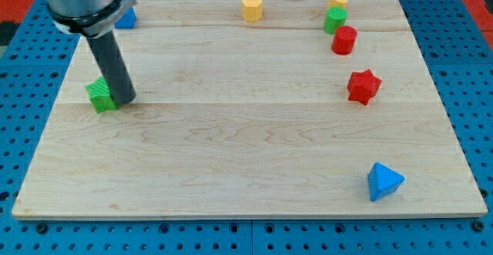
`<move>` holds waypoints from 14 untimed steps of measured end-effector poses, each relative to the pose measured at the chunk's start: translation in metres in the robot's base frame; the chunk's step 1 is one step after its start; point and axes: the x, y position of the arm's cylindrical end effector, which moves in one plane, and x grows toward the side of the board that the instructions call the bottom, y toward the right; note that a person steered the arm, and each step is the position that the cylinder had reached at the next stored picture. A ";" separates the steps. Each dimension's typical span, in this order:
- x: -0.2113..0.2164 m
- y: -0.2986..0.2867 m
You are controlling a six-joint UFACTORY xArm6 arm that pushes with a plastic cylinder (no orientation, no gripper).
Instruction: Point your arm towards center right
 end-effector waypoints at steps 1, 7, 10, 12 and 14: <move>0.000 -0.009; 0.000 0.076; -0.058 0.237; -0.071 0.309; -0.067 0.365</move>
